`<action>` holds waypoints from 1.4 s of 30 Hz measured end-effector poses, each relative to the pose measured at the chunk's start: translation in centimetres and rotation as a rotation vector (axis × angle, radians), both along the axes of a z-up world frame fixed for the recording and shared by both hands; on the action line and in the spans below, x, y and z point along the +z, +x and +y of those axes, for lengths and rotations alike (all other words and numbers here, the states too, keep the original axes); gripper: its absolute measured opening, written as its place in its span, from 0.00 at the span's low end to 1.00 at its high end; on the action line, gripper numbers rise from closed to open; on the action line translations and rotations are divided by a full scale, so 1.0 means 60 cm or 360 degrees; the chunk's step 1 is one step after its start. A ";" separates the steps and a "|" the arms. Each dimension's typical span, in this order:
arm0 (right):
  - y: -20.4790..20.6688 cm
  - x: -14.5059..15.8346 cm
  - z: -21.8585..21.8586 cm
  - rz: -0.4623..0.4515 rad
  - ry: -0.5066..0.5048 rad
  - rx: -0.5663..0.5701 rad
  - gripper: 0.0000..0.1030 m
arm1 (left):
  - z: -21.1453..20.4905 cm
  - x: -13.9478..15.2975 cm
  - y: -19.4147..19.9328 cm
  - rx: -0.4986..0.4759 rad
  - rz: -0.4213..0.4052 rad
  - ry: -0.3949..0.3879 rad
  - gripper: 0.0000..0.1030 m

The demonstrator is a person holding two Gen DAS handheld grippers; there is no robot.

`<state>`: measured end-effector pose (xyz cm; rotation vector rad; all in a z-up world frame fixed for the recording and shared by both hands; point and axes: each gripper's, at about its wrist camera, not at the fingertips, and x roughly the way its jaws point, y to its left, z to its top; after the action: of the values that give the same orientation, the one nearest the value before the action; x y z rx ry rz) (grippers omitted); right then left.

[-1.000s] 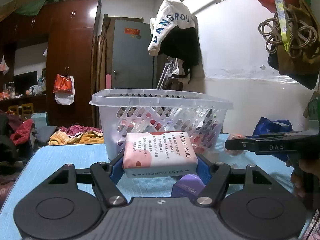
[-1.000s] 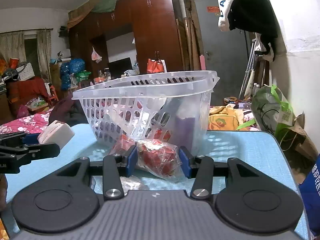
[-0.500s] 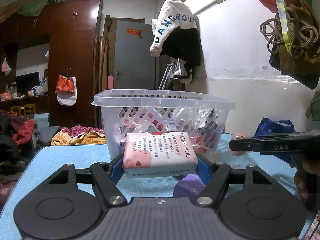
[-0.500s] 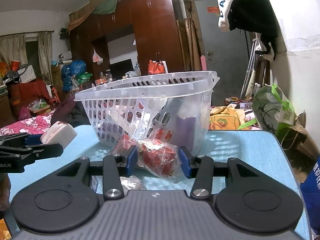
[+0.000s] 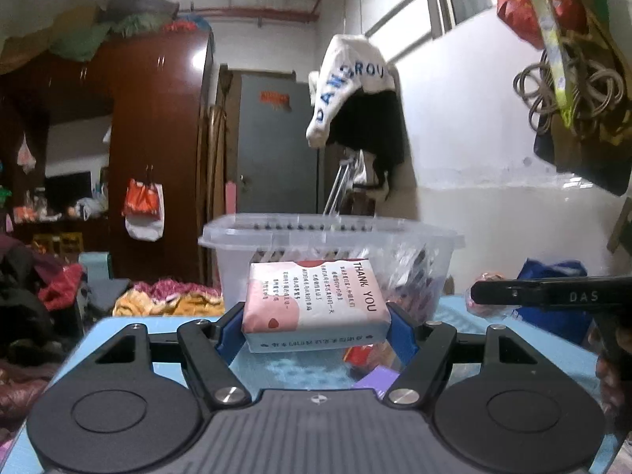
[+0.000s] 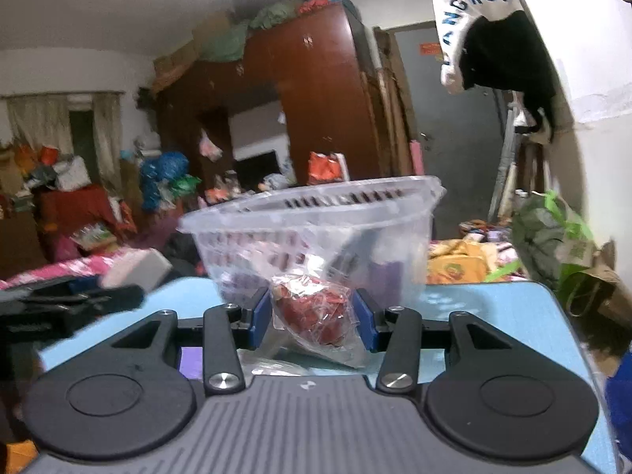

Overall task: Organize objects
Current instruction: 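Lift both held items over the white basket and open both tools, then grasp the small purple box with the left tool while the right grasps a clear bag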

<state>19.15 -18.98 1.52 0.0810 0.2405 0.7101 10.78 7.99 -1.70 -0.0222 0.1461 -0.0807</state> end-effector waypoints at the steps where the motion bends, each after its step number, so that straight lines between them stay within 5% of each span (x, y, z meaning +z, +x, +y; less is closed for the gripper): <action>1: -0.009 0.010 0.001 -0.0032 0.0004 0.0004 0.47 | -0.003 0.007 -0.003 -0.0011 -0.0020 -0.0005 0.73; 8: -0.004 0.113 0.025 -0.0207 0.0023 0.0028 0.47 | -0.008 0.105 0.033 -0.0057 -0.0106 0.0037 0.73; 12: 0.075 0.183 0.076 -0.0228 -0.0080 -0.0025 0.48 | -0.009 0.173 0.132 -0.0008 0.0006 0.0028 0.73; 15: 0.130 0.189 0.111 -0.0177 -0.0183 -0.0030 0.52 | -0.003 0.182 0.215 0.0038 0.0175 0.0026 0.73; 18: 0.152 0.172 0.144 -0.0177 -0.0346 -0.0070 0.87 | 0.003 0.168 0.266 0.0080 0.0298 -0.0014 0.74; 21: 0.134 0.160 0.145 -0.0195 -0.0382 -0.0110 0.90 | 0.006 0.155 0.263 0.0171 0.0301 -0.0025 0.80; 24: 0.091 0.146 0.103 -0.0138 -0.0239 -0.0061 1.00 | 0.001 0.146 0.212 0.0257 0.0210 0.0044 0.91; 28: 0.047 0.082 0.058 0.0117 -0.0155 0.0041 1.00 | 0.002 0.102 0.129 0.0131 0.0229 0.0012 0.96; 31: 0.045 0.022 0.062 0.0268 -0.0251 0.0076 1.00 | -0.009 0.043 0.103 -0.0014 0.0410 -0.0031 0.96; 35: 0.062 -0.018 0.088 0.0404 -0.0376 0.0149 0.96 | -0.020 0.006 0.076 0.0002 0.0434 -0.0065 0.93; 38: 0.059 -0.035 0.110 0.0445 -0.0451 0.0232 0.82 | -0.008 0.003 0.067 -0.0013 0.0427 -0.0126 0.93; 40: 0.059 -0.043 0.117 0.0442 -0.0502 0.0227 0.58 | -0.007 -0.001 0.065 -0.0033 0.0424 -0.0117 0.93; 42: 0.058 -0.049 0.111 0.0440 -0.0491 0.0223 0.54 | -0.013 -0.006 0.067 -0.0038 0.0455 -0.0079 0.93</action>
<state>22.62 -12.31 -1.44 -0.1344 0.6226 0.7930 14.79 7.22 -2.03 -0.0817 0.4302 -0.1049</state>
